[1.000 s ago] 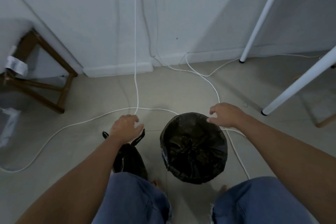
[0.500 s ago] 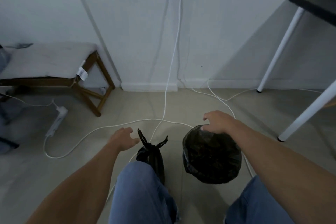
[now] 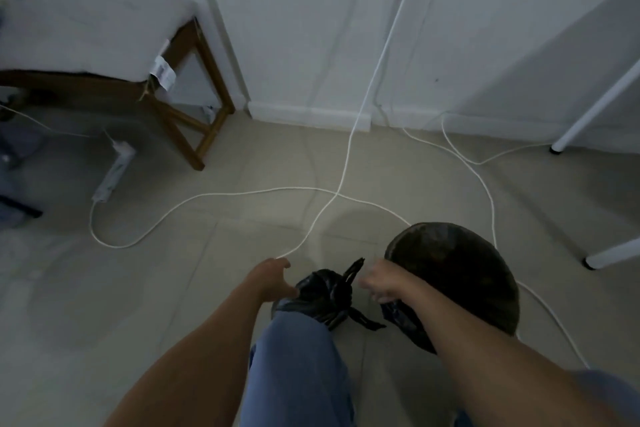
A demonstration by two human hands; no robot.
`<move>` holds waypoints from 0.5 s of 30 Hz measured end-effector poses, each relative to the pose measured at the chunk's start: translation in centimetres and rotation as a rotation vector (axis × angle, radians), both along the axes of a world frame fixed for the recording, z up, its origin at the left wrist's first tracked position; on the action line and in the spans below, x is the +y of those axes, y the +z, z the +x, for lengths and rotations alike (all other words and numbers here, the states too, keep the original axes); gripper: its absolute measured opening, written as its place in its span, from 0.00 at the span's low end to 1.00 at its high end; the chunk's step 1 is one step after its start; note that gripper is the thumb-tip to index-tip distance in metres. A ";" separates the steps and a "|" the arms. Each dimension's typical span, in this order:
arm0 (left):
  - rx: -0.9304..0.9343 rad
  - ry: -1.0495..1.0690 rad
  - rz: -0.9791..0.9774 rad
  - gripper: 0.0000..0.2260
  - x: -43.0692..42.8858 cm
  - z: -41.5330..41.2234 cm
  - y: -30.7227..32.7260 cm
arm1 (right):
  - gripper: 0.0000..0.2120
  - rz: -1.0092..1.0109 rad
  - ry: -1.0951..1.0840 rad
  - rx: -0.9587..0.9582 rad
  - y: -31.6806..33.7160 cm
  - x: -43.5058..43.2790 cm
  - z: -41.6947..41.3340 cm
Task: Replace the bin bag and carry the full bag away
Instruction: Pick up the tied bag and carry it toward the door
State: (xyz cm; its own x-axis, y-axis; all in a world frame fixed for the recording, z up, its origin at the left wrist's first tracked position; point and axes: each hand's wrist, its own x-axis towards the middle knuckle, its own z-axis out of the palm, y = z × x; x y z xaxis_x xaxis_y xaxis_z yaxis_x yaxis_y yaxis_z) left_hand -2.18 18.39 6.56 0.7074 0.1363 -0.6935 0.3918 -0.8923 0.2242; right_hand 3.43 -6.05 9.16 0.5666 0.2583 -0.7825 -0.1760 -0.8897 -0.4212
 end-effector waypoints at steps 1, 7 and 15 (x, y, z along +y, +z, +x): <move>0.024 -0.031 -0.016 0.37 -0.4 0.7 -0.7 | 0.13 -0.015 0.010 0.080 -1.6 0.4 -0.6; 0.033 -0.173 -0.166 0.42 -4.6 6.5 -3.9 | 0.23 -0.136 0.089 0.085 -9.1 0.7 -1.5; 0.082 -0.346 -0.181 0.19 -9.0 10.4 -8.4 | 0.27 -0.172 0.134 0.137 -17.3 1.2 -1.1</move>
